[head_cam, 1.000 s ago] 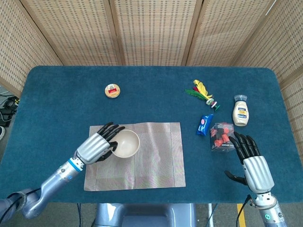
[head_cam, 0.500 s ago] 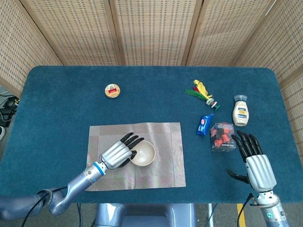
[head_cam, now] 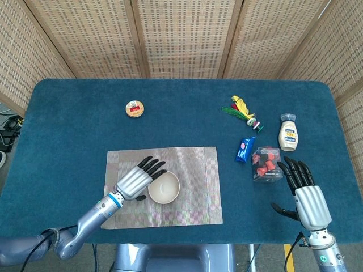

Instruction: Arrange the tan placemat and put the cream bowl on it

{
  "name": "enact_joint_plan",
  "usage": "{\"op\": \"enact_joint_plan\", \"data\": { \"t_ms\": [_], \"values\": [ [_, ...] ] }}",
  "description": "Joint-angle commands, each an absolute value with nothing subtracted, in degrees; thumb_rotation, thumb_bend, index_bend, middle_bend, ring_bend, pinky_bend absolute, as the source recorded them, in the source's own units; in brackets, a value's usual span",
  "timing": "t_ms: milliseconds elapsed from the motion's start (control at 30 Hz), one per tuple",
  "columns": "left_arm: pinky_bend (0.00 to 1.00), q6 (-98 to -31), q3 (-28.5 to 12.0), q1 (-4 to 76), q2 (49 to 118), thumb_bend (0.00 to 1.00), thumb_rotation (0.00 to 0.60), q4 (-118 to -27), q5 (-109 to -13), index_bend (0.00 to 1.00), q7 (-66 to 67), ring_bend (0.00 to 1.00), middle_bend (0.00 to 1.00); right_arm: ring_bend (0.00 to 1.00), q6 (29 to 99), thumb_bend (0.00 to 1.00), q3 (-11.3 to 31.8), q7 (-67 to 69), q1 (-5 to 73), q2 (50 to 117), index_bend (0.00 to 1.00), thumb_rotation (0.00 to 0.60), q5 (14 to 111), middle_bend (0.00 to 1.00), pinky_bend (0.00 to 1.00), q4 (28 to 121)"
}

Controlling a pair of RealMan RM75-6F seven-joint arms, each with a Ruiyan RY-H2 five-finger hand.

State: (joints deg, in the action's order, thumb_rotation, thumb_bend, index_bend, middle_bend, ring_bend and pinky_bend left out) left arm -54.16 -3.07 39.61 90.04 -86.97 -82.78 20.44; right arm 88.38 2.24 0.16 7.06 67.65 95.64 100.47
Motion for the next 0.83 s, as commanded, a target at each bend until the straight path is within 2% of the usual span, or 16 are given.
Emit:
{"op": "enact_joint_plan", "data": {
  "t_ms": [33,500,667,833],
  "values": [
    [0.0,-58.2,-3.7,37.7,87.1,0.0,0.6,-89.6,-83.0,0.0,20.2,0.0,0.0,0.0,88.5,0.0,2.2,0.2,7.0,67.6,0.0,0.6,95.7,0.0,0.0,100.5],
    [0.0,-82.9,-4.7,22.7,74.3,0.0,0.6,-96.2,-82.8,0.0,15.1,0.0,0.0,0.0,89.4,0.0,3.2,-4.7,6.3,68.2,0.0,0.6,94.3,0.0,0.0,100.2],
    [0.0,-91.3,-1.6,14.0,70.9,0.0,0.6,-98.6,-80.2,0.0,14.7,0.0,0.0,0.0,90.3,0.0,4.5,-11.4,6.0,69.0,0.0,0.6,92.9,0.0,0.0,98.4],
    [0.0,-96.8,1.2,8.2,69.9,0.0,0.6,-97.1,-82.4,0.0,11.0,0.0,0.0,0.0,89.2,0.0,4.2,-14.7,5.8,68.4,0.0,0.6,91.9,0.0,0.0,99.0]
  ]
}}
